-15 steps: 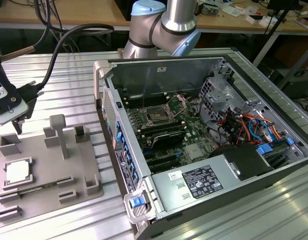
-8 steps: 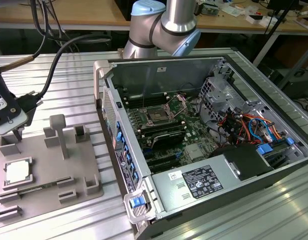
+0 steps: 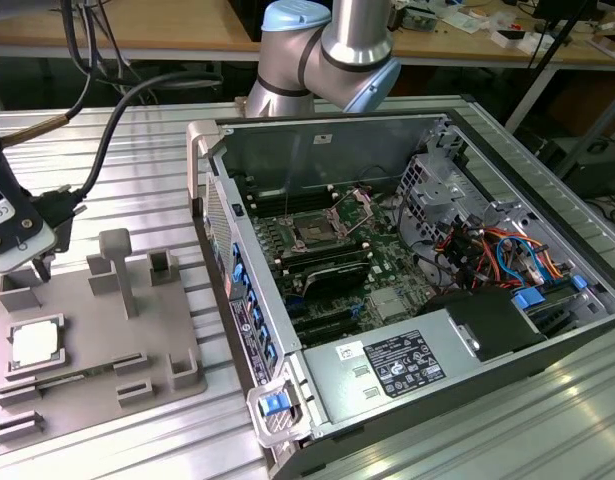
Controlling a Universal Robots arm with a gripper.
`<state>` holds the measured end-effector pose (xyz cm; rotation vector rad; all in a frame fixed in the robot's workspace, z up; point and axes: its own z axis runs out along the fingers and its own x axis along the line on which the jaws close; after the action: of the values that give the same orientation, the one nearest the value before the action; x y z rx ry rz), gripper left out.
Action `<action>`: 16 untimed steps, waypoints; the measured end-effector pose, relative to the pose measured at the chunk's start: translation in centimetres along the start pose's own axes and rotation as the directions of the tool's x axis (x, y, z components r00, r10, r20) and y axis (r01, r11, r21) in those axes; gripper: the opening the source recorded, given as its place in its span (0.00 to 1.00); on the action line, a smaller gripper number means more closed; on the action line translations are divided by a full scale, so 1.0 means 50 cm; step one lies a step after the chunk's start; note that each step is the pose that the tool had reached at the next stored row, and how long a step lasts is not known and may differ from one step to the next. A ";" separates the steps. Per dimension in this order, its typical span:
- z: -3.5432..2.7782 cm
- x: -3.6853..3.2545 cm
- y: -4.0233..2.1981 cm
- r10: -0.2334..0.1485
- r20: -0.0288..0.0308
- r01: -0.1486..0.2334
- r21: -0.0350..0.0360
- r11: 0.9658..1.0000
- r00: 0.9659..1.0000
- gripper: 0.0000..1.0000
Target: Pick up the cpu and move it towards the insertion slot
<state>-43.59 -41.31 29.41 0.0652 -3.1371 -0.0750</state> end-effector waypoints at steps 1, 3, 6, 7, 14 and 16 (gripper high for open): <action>0.005 0.000 -0.002 0.000 0.000 0.000 0.000 1.000 1.000 0.61; 0.013 0.002 -0.005 0.000 0.000 0.000 0.000 1.000 1.000 0.61; 0.025 0.006 -0.008 0.000 0.000 0.000 -0.001 1.000 1.000 0.61; 0.028 0.007 -0.008 0.000 0.000 0.000 -0.002 1.000 1.000 0.61; 0.031 0.009 -0.008 0.000 0.000 0.000 -0.007 1.000 1.000 0.61; 0.031 0.009 -0.008 0.000 0.000 0.000 -0.007 1.000 1.000 0.61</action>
<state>-44.01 -41.68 27.86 0.0650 -3.1367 -0.0858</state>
